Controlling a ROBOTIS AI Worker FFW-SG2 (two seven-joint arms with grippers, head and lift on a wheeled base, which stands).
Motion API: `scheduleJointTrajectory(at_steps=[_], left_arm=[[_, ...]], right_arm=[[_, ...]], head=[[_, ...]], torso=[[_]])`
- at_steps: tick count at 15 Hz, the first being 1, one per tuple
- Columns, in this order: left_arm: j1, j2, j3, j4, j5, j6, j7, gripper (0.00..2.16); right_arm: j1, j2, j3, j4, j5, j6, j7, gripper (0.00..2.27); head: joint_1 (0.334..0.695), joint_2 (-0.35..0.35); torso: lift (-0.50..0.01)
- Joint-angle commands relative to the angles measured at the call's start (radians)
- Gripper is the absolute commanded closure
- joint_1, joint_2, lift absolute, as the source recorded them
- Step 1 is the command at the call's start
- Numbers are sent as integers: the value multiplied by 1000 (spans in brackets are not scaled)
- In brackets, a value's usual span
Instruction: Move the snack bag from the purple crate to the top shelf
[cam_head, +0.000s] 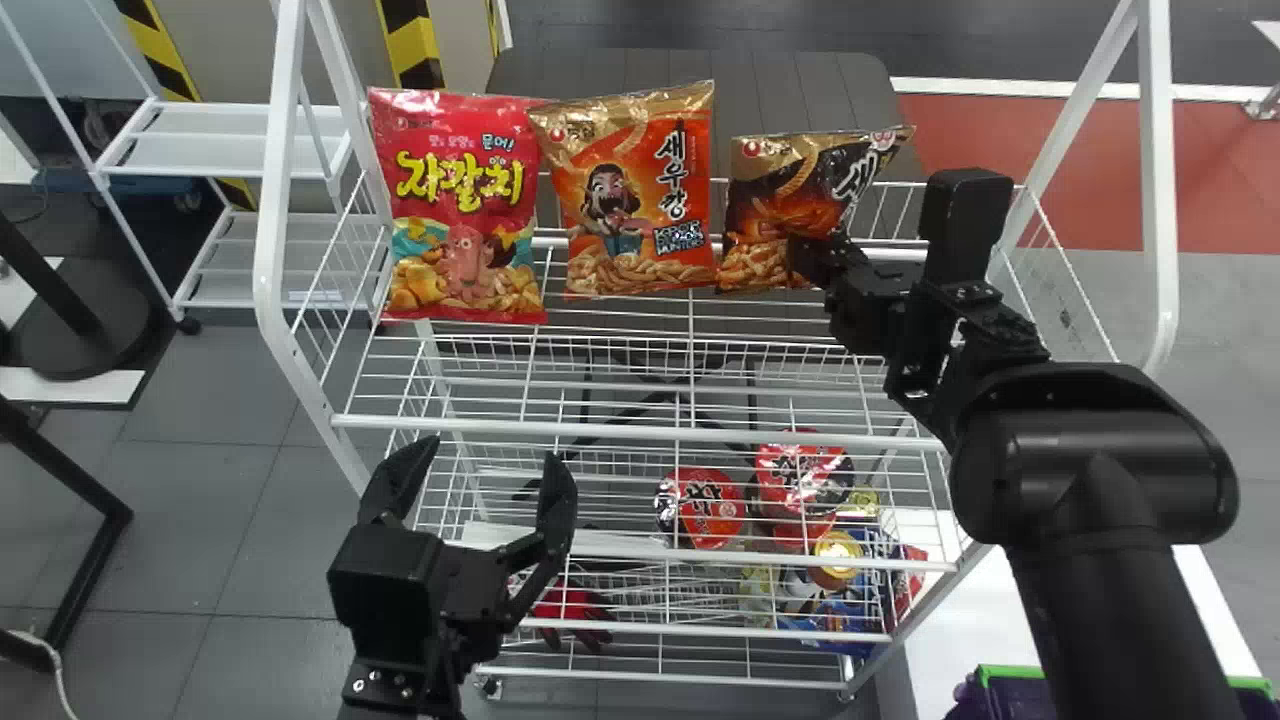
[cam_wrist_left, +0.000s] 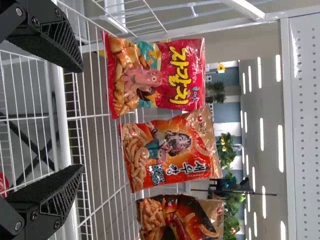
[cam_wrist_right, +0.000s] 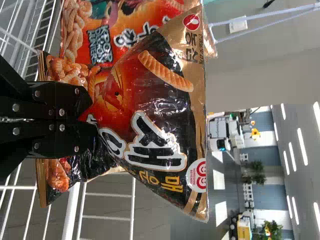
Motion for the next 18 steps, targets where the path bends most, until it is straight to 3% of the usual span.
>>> scheduleJointTrajectory(at_steps=[1, 10, 12, 13, 15, 16, 17, 18], left_arm=[[-6, 0, 1, 4, 4, -4, 0, 147], [-18, 0, 1, 10, 10, -4, -6, 147], [-18, 0, 1, 13, 10, -4, -6, 147], [-18, 0, 1, 15, 10, -4, -6, 147], [-20, -1, 1, 16, 12, -4, -6, 147], [-20, -1, -1, 15, 10, -4, -6, 147], [-20, -1, -1, 15, 12, -4, -6, 147], [-20, 0, -1, 16, 10, -4, -6, 147]], right_arm=[[-5, 4, 2, 19, 7, -1, -16, 1463], [-8, 4, 6, 74, 21, -78, -64, 1453], [-9, 4, 8, 80, 24, -87, -75, 1366], [-9, 4, 8, 80, 26, -87, -87, 1251], [-8, 4, 14, 80, 24, -81, -98, 799], [-5, 4, 15, 79, 24, -78, -99, 427], [2, 4, 23, 77, 22, -78, -101, 201], [5, 4, 26, 76, 22, -78, -114, 167]], head=[[695, -14], [695, -26], [695, -30], [695, -33], [695, -36], [695, -36], [695, -36], [695, -35]], torso=[[1], [1], [1], [1], [1], [1], [1], [1]])
